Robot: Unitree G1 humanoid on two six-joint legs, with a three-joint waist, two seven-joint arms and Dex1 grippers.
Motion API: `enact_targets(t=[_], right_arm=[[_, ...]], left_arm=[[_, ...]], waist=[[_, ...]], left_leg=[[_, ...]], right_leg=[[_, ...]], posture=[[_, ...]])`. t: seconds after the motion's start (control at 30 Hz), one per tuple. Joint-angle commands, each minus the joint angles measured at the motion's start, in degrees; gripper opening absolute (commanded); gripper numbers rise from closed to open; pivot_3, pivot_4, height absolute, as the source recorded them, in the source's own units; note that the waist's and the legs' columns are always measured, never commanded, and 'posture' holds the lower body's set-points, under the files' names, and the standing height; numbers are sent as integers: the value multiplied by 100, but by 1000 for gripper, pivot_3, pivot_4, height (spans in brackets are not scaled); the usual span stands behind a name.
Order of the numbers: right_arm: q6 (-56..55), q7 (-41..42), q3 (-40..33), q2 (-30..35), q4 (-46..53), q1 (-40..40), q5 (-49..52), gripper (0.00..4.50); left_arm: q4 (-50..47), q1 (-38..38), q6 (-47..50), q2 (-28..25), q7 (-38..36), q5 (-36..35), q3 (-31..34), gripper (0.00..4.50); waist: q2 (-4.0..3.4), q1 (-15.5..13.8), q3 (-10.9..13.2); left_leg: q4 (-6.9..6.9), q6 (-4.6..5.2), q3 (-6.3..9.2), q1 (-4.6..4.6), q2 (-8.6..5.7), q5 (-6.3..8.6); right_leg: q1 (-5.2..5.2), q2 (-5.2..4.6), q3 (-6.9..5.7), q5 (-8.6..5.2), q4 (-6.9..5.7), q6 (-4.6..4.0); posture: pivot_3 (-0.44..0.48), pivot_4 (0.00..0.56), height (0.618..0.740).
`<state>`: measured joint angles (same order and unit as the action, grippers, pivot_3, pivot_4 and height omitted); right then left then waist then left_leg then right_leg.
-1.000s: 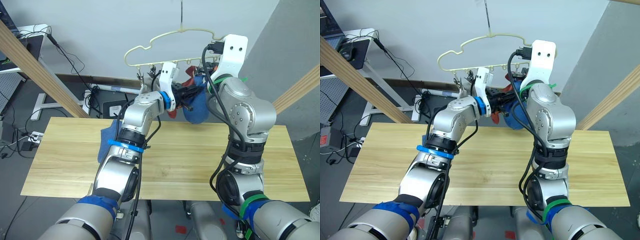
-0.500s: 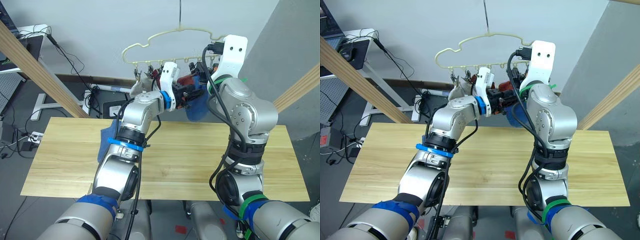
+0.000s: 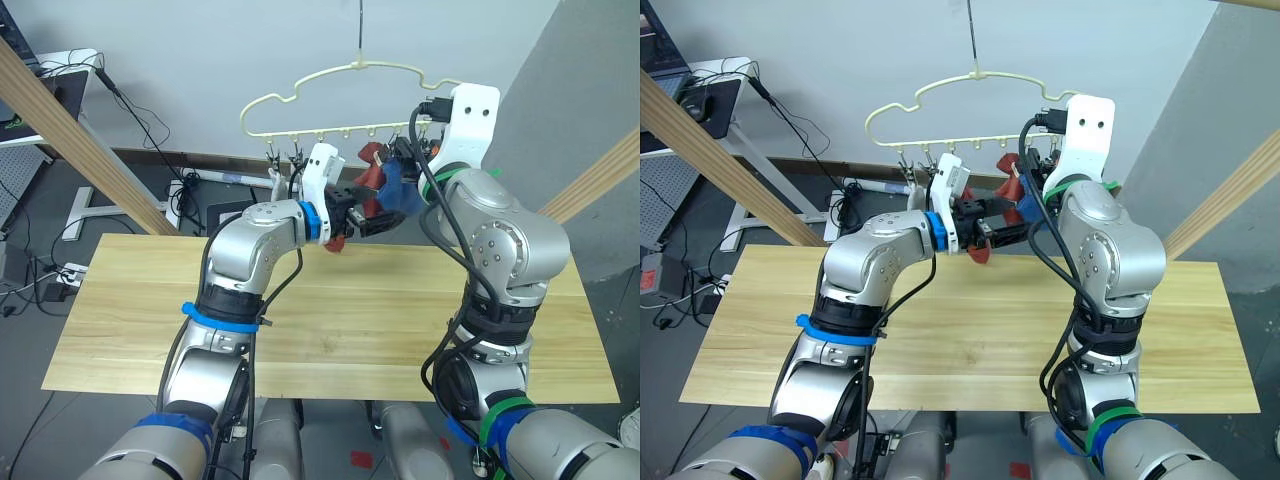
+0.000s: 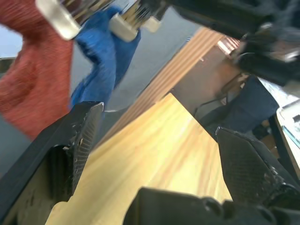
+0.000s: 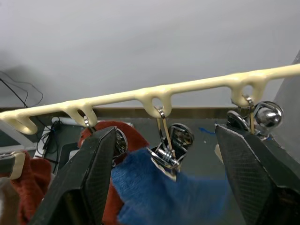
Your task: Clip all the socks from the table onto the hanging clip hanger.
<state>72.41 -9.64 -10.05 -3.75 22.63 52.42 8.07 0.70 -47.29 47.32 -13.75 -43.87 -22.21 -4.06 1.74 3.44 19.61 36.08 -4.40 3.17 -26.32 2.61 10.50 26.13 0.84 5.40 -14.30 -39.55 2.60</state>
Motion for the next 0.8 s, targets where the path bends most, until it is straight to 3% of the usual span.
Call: enact_targets(t=[0.03,0.8], right_arm=[[222,118,74,3,550,-81,109,3463],[903,501,221,345,1930,-747,-51,3463]], left_arm=[[-695,183,222,-187,11,-297,139,4454],[-1851,710,539,-1529,-364,-1580,730,4454]], waist=[[0,1,0],[0,36,0]], left_leg=[[0,0,0,1,0,0],[-2,0,-1,3,1,0]], right_leg=[[0,0,0,0,0,0],[-1,0,0,0,4,1]], posture=[[-61,330,740],[-81,318,740]])
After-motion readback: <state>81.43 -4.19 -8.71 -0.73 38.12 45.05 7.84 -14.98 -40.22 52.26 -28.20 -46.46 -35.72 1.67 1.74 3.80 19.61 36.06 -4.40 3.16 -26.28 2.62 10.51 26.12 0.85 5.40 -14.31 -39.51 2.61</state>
